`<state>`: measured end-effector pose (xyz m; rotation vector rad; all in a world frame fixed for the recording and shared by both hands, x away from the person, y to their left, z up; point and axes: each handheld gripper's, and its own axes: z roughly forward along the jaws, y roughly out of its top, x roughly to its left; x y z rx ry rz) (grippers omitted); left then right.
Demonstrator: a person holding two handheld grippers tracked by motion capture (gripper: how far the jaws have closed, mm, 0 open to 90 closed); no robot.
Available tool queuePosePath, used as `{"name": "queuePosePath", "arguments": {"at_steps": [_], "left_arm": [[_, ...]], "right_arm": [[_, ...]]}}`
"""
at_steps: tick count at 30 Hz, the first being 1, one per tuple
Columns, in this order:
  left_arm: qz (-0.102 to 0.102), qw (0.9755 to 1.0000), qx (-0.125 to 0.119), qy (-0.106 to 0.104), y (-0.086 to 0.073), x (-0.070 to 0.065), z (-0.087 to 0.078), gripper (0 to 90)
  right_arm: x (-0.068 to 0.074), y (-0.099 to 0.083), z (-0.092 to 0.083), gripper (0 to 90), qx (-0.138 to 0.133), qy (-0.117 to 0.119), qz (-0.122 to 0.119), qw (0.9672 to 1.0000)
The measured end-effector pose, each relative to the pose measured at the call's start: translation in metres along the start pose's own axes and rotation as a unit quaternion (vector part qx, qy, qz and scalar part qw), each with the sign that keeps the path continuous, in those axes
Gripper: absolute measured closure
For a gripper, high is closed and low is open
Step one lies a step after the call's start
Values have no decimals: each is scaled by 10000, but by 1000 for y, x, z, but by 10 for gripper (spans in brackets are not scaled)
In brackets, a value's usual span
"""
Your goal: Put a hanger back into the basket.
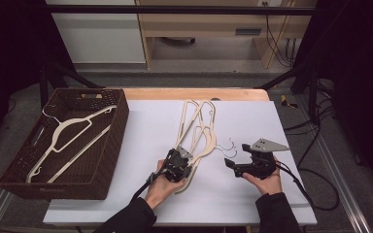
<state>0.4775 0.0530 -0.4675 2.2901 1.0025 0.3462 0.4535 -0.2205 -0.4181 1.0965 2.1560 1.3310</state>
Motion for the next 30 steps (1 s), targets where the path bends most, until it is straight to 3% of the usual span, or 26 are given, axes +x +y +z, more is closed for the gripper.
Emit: {"name": "queuePosePath", "arguments": {"at_steps": [5,16,27,30], "left_arm": [[33,10000,-50,44,-1,1,-3,793],[176,9987,-463,-115,-3,11,-40,793],[128,9970,-710,-267,-13,20,-61,793],[119,9970,-705,-298,-14,21,-61,793]], "right_arm": [[0,-1,2,128,53,10,-12,10000],[3,-4,13,207,146,33,12,9999],[6,5,47,378,198,95,-30,9998],[7,7,61,420,375,81,-24,9993]]}}
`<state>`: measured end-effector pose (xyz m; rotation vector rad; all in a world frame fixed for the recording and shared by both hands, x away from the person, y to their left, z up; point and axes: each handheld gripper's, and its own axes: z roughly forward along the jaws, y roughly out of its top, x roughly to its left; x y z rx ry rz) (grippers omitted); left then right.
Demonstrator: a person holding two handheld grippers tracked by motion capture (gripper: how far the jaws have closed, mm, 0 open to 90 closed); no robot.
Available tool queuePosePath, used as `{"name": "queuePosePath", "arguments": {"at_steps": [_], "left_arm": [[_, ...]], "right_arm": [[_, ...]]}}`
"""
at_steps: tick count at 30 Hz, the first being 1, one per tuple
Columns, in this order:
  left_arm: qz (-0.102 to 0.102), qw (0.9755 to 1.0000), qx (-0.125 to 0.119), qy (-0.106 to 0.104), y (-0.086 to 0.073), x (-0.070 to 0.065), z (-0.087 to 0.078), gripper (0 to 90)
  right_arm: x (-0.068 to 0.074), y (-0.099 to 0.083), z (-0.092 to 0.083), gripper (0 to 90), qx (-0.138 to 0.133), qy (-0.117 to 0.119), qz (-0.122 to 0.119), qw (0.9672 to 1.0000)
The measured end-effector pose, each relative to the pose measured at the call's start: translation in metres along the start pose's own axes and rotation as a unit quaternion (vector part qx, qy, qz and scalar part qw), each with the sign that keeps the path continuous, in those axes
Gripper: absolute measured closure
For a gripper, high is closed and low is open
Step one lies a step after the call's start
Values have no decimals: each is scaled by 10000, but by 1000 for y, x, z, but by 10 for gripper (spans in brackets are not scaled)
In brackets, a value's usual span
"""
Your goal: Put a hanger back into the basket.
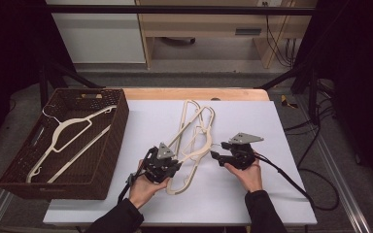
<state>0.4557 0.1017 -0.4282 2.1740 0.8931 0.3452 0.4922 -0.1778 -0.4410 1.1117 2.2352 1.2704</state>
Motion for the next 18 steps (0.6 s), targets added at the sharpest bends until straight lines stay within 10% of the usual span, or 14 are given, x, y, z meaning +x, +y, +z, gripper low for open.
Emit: {"name": "queuePosePath", "arguments": {"at_steps": [18], "left_arm": [[-37,9999,81,-48,-4,0,2,792]], "right_arm": [[-8,-6,27,829,688,139,203,9973]]}}
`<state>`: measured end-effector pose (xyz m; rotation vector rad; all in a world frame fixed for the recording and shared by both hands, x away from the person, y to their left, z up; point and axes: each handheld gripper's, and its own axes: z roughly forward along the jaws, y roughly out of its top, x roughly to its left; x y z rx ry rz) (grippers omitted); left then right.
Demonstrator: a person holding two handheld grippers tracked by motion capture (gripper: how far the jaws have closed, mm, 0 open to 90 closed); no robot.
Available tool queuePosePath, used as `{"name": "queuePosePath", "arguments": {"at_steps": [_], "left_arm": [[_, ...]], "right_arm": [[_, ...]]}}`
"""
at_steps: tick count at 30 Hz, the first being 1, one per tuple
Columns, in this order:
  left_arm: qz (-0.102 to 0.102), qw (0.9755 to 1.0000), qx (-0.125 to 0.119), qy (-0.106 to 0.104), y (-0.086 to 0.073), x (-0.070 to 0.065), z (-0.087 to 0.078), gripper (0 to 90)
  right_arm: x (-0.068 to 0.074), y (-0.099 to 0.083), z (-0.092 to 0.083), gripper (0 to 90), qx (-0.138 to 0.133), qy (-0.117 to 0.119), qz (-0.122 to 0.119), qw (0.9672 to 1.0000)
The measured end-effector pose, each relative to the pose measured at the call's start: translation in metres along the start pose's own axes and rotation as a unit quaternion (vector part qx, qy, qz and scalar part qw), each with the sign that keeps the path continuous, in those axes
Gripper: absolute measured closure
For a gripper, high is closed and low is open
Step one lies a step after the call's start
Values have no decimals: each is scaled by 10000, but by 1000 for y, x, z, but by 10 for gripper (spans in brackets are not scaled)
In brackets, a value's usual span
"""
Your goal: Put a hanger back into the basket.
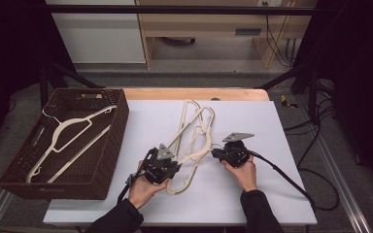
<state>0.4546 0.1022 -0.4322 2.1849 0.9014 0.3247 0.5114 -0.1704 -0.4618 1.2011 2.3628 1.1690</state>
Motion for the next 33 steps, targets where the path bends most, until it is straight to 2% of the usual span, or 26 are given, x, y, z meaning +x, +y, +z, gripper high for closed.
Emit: {"name": "queuePosePath", "arguments": {"at_steps": [5,8,12,14,16,18,19,21,22,23,24,28,32,33], "left_arm": [[92,9999,95,48,-3,-1,3,791],[229,9994,193,188,-7,-4,7,786],[345,9985,337,247,-10,-7,14,783],[367,9986,286,238,-10,-8,15,751],[479,9981,209,326,-6,-9,12,678],[565,9978,-23,334,0,-12,10,594],[651,9971,-136,360,4,-13,10,546],[888,9951,-212,385,11,-15,12,468],[925,9947,-246,376,15,-16,15,444],[973,9943,-242,357,19,-17,19,426],[984,9943,-255,317,23,-18,23,405],[1070,9937,-217,255,37,-19,42,370],[1230,9922,-34,217,45,-18,61,365],[1264,9918,17,208,46,-18,66,371]], "right_arm": [[1,2,-5,849,-56,48,52,10000],[1,3,-9,858,-105,92,101,9999],[5,4,-11,860,-13,34,131,9999],[5,4,-13,861,37,-10,107,9999],[7,6,-13,861,98,-34,135,9999],[10,7,-13,861,153,-87,179,9997],[10,7,-13,861,161,-90,192,9996],[11,8,-14,861,187,-77,233,9995],[10,8,-14,861,163,-67,131,9998],[11,9,-14,861,176,-79,209,9996],[10,9,-14,861,170,-75,150,9997],[12,9,-15,860,172,-79,212,9996],[11,9,-17,860,167,-71,114,9998],[12,9,-17,860,175,-92,170,9997]]}}
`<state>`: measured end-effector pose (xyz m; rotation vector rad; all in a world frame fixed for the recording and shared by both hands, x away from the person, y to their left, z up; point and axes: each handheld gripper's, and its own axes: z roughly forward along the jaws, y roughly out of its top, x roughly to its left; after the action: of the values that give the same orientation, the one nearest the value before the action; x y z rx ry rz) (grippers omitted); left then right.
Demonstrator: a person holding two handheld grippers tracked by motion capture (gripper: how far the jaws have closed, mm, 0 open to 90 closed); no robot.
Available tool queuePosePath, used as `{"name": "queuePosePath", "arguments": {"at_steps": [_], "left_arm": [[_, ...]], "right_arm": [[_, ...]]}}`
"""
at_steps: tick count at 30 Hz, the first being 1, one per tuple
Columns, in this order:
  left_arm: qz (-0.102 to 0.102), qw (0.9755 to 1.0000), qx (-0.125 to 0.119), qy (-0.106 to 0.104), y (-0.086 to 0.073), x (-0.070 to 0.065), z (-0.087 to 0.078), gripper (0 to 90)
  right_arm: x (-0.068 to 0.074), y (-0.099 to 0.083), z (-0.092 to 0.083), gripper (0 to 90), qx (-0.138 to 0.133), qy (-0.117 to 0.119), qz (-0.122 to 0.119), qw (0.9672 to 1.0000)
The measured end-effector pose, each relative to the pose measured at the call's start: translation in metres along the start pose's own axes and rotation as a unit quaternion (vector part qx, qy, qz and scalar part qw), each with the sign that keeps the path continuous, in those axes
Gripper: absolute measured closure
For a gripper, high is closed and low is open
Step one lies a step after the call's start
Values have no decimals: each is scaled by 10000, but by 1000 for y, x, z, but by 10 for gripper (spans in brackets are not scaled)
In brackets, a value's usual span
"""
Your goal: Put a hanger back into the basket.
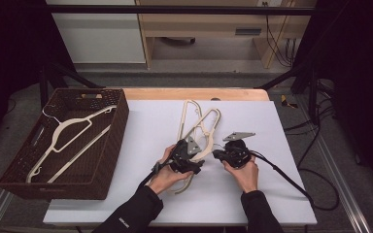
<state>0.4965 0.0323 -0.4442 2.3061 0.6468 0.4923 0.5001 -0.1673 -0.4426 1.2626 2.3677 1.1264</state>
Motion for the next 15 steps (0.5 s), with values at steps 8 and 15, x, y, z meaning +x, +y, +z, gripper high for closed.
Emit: {"name": "queuePosePath", "arguments": {"at_steps": [8,15], "left_arm": [[139,9996,221,-64,3,-7,22,510],[-77,9993,334,-144,2,-3,23,699]], "right_arm": [[0,1,-1,860,26,-7,15,10000],[1,1,-2,856,46,-8,39,10000]]}}
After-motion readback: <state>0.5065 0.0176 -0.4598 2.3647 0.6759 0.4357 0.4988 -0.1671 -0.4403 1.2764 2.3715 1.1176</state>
